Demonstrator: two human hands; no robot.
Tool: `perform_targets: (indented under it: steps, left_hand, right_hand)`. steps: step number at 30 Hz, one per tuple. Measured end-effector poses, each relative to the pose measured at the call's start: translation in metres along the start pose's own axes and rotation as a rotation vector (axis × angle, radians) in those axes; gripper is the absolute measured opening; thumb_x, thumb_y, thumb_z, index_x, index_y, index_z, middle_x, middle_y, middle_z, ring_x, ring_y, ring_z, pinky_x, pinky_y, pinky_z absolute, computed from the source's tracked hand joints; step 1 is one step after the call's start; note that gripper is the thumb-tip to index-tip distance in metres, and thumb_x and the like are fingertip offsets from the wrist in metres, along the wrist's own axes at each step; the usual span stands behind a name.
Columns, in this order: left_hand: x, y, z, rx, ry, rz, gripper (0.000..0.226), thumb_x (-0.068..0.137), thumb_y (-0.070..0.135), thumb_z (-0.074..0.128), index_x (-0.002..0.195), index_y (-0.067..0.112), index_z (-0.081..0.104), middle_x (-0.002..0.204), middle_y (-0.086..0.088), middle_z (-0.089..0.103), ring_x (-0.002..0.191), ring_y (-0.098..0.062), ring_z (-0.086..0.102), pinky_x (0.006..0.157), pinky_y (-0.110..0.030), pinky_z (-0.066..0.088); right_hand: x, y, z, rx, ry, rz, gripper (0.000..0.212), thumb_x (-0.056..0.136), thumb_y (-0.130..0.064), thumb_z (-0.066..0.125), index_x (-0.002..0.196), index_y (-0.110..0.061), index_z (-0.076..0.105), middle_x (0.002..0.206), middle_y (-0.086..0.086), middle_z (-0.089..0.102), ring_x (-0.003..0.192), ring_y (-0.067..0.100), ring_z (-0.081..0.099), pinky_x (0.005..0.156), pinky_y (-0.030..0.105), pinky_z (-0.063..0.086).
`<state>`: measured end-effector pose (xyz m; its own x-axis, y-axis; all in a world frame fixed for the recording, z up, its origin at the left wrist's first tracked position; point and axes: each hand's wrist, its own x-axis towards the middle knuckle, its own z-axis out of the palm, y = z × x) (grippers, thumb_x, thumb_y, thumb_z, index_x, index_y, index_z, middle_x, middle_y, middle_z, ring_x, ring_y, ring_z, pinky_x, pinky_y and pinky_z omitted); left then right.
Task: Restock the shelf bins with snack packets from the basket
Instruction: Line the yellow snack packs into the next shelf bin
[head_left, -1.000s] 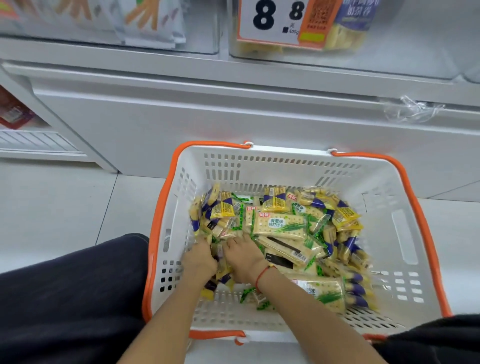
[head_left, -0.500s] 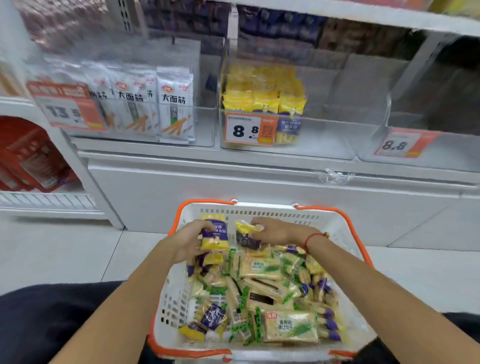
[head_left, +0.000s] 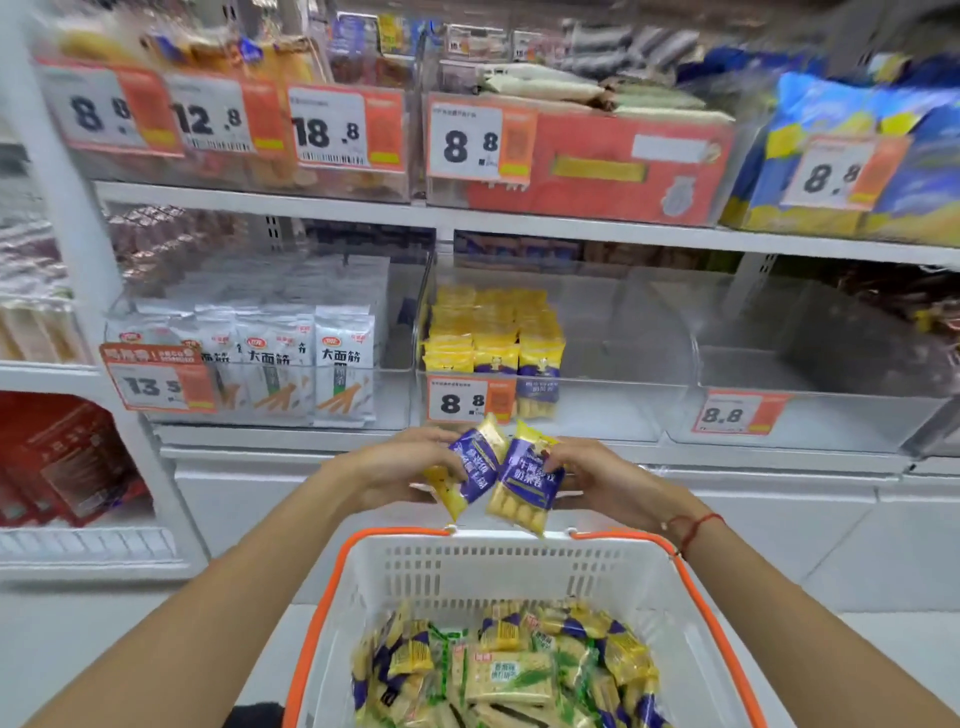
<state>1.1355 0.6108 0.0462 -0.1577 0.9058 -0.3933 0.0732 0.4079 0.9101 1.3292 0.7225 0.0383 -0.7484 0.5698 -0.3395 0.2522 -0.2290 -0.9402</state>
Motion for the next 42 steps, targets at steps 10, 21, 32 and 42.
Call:
perform_targets:
  steps: [10,21,32,42]
  left_hand:
    - [0.018,0.084,-0.022,0.104,0.297,0.383,0.041,0.083,-0.001,0.067,0.119,0.019,0.063,0.103,-0.005,0.069,0.085,-0.012,0.063,0.063,-0.012,0.047]
    - [0.080,0.139,-0.020,0.647,0.269,0.437,0.033,0.089,0.012,0.066,0.121,0.008,0.060,0.126,-0.014,0.060,0.118,-0.026,0.056,0.099,-0.043,0.046]
    - [0.119,0.108,-0.024,0.994,0.190,0.259,0.048,0.087,0.023,0.070,0.131,0.012,0.056,0.140,-0.003,0.051,0.123,-0.021,0.052,0.101,-0.032,0.042]
    - [0.114,0.106,-0.012,1.168,0.409,0.369,0.010,0.077,0.032,0.078,0.079,0.030,0.068,0.110,0.009,0.064,0.093,-0.013,0.056,0.071,-0.029,0.041]
  right_hand:
    - [0.017,-0.054,-0.031,0.285,0.323,-0.397,0.014,0.090,-0.001,0.053,0.095,-0.014,0.056,0.091,0.004,0.067,0.080,0.018,0.066,0.079,0.032,0.056]
    - [0.054,-0.085,-0.068,-0.156,0.434,-0.581,0.024,0.094,0.000,0.052,0.114,-0.015,0.048,0.103,0.006,0.060,0.095,0.014,0.060,0.059,0.019,0.056]
    - [0.105,-0.075,-0.069,-0.686,0.480,-0.383,0.021,0.082,-0.013,0.072,0.103,-0.013,0.067,0.105,0.003,0.065,0.101,0.022,0.062,0.089,0.031,0.049]
    - [0.105,-0.076,-0.066,-0.963,0.561,-0.151,0.028,0.076,-0.024,0.079,0.103,-0.018,0.071,0.115,0.006,0.064,0.107,0.024,0.059,0.094,0.033,0.048]
